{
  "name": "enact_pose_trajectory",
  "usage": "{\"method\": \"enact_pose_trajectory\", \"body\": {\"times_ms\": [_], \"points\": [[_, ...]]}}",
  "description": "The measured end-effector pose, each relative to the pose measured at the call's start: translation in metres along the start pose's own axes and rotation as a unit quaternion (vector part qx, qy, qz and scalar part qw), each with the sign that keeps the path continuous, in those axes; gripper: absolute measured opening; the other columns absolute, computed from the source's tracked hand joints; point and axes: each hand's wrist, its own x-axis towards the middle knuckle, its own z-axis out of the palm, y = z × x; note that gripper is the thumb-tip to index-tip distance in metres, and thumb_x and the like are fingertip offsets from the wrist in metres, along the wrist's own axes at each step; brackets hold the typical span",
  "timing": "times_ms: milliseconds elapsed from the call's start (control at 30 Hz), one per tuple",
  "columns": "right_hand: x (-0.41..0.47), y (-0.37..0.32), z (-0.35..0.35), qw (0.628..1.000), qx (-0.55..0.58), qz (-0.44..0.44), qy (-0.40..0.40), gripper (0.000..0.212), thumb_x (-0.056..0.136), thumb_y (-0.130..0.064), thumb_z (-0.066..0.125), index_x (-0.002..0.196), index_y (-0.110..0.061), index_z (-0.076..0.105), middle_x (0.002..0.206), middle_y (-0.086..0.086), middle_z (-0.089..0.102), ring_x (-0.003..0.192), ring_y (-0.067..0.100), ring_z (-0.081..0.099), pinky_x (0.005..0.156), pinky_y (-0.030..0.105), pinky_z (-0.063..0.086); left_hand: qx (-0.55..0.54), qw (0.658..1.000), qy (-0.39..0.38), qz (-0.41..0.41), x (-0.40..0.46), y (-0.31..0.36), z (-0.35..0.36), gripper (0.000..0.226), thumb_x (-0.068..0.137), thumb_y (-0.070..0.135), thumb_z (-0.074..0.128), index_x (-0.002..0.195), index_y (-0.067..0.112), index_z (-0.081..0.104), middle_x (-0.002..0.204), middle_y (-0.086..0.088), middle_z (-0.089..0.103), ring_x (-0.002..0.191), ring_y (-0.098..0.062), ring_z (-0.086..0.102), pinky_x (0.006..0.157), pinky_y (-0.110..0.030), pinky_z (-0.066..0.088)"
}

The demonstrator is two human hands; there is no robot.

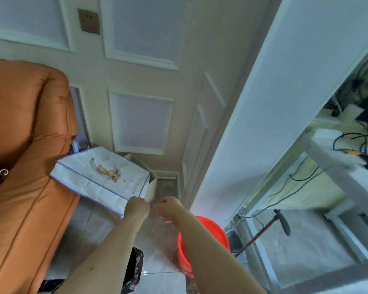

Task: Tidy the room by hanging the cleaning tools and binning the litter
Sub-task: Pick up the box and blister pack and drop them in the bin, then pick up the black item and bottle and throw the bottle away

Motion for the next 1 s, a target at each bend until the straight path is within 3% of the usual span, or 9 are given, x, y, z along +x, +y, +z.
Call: {"method": "enact_pose_trajectory", "body": {"times_ms": [67,200,267,400,500,600,700,867,1000], "points": [[-0.019,0.007,-0.035,0.999,0.012,-0.013,0.051,0.034,0.092,-0.014,0.049,0.122,-0.004,0.06,0.098,0.009,0.054,0.09,0.021,0.053,0.077,0.031,0.045,-0.103,0.994,0.03,0.014,-0.011,0.032,0.005,0.037,0.096,0.001,0.038,0.129,-0.006,0.053,0.132,-0.021,0.055,0.123,-0.035,0.052,0.098,-0.033,0.043],[-0.065,0.025,-0.107,0.992,0.018,-0.028,0.125,0.025,0.092,-0.013,0.048,0.111,-0.006,0.062,0.097,0.009,0.05,0.092,0.022,0.054,0.076,0.03,0.045,-0.116,0.989,0.019,0.087,-0.055,0.107,0.014,0.029,0.091,0.0,0.045,0.112,-0.01,0.062,0.118,-0.031,0.062,0.109,-0.039,0.059,0.078,-0.034,0.046],[-0.097,0.037,-0.148,0.986,0.048,-0.031,0.155,0.013,0.092,-0.013,0.05,0.102,-0.013,0.057,0.096,0.01,0.052,0.088,0.02,0.052,0.069,0.029,0.041,-0.102,0.986,0.004,0.131,-0.085,0.149,0.02,0.029,0.091,-0.002,0.044,0.112,-0.012,0.062,0.117,-0.031,0.062,0.11,-0.04,0.06,0.085,-0.038,0.049],[-0.174,0.072,-0.234,0.971,0.071,-0.026,0.229,0.035,0.093,-0.014,0.049,0.125,-0.002,0.055,0.1,0.009,0.051,0.092,0.023,0.056,0.074,0.03,0.042,-0.083,0.976,-0.024,0.202,-0.153,0.232,0.045,0.035,0.098,0.006,0.039,0.126,-0.007,0.056,0.129,-0.024,0.058,0.121,-0.036,0.055,0.094,-0.034,0.047],[-0.244,0.117,-0.296,0.953,0.082,-0.025,0.29,0.023,0.093,-0.014,0.048,0.113,-0.009,0.058,0.1,0.009,0.05,0.093,0.025,0.058,0.067,0.03,0.042,-0.097,0.959,-0.049,0.261,-0.225,0.286,0.08,0.032,0.095,0.003,0.043,0.119,-0.011,0.059,0.123,-0.028,0.061,0.116,-0.038,0.059,0.092,-0.037,0.05],[-0.309,0.157,-0.341,0.94,0.064,-0.006,0.335,0.02,0.095,-0.017,0.044,0.11,-0.012,0.055,0.101,0.007,0.051,0.092,0.025,0.059,0.065,0.028,0.044,-0.082,0.945,-0.073,0.307,-0.286,0.323,0.12,0.025,0.088,0.0,0.045,0.101,-0.014,0.061,0.107,-0.031,0.063,0.104,-0.041,0.062,0.084,-0.042,0.052],[-0.389,0.213,-0.385,0.917,0.059,0.028,0.393,0.035,0.094,-0.016,0.045,0.125,-0.003,0.057,0.096,0.008,0.054,0.086,0.022,0.052,0.064,0.028,0.043,-0.067,0.921,-0.111,0.366,-0.364,0.357,0.171,0.018,0.087,0.003,0.045,0.07,0.008,0.048,0.071,-0.01,0.049,0.07,-0.027,0.05,0.06,-0.029,0.038],[-0.516,0.309,-0.432,0.868,0.104,0.06,0.482,0.035,0.091,-0.013,0.051,0.123,-0.001,0.059,0.094,0.007,0.053,0.086,0.019,0.049,0.055,0.02,0.038,-0.066,0.89,-0.172,0.417,-0.485,0.404,0.258,0.025,0.095,0.012,0.043,0.11,-0.001,0.057,0.106,-0.019,0.059,0.097,-0.033,0.057,0.073,-0.029,0.038],[-0.602,0.366,-0.453,0.828,0.119,0.104,0.537,0.035,0.092,-0.013,0.051,0.124,-0.001,0.059,0.096,0.006,0.051,0.088,0.018,0.048,0.056,0.017,0.036,-0.046,0.855,-0.213,0.47,-0.572,0.429,0.314,0.026,0.091,0.007,0.048,0.111,-0.005,0.06,0.122,-0.024,0.06,0.112,-0.036,0.057,0.09,-0.035,0.042]]}}
